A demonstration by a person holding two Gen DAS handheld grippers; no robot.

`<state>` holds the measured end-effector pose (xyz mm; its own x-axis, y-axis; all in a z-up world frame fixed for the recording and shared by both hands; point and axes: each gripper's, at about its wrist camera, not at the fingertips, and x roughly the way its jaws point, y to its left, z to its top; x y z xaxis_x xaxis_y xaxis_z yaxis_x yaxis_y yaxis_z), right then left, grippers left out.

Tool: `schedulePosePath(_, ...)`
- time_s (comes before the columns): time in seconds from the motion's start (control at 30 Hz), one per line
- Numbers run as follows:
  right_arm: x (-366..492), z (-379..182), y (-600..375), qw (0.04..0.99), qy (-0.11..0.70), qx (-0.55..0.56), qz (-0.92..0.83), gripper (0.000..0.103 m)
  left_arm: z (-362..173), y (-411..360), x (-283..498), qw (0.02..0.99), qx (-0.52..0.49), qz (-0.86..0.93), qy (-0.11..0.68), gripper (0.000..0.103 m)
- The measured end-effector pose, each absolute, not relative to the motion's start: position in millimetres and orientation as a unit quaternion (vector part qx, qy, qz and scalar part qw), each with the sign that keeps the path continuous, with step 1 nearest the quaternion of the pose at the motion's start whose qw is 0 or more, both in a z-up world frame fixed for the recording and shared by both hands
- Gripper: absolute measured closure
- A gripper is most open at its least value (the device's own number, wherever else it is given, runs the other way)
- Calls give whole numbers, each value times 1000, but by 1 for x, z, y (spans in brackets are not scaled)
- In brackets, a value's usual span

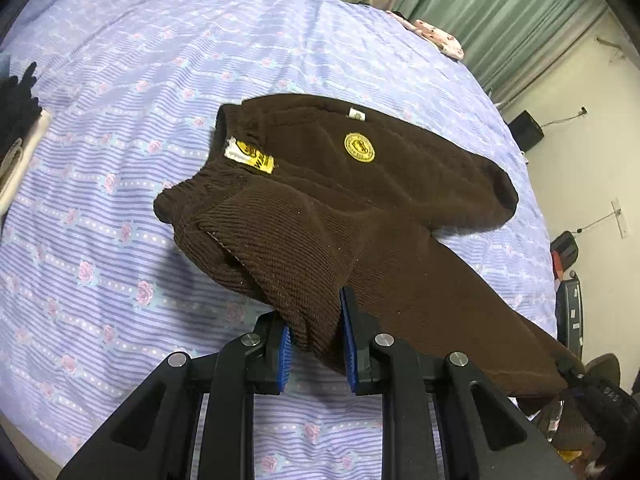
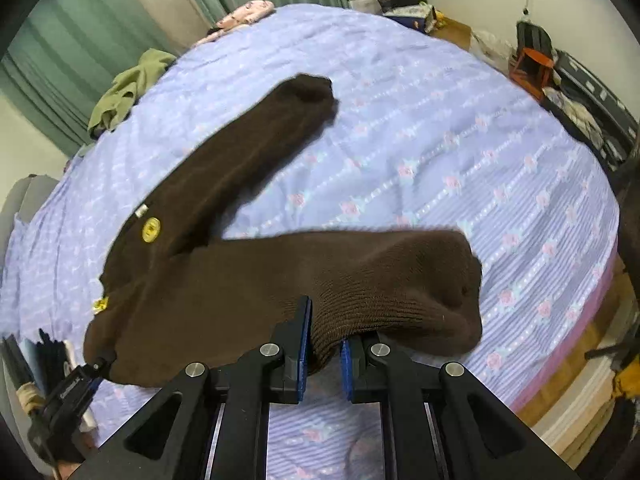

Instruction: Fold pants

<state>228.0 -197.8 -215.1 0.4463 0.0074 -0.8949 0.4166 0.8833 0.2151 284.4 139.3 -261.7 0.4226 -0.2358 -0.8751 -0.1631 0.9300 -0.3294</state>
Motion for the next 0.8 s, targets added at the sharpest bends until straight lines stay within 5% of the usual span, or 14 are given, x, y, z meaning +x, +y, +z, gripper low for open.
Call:
schedulePosePath(0.43,303,-178,-211,840,499,189,-96,89,-236,130,331,795,-221,45,563,81)
schedulePosePath(0.8,437,-205,-224,839,495,214,-72,89,-243,125,427,797,-253,104,538,81)
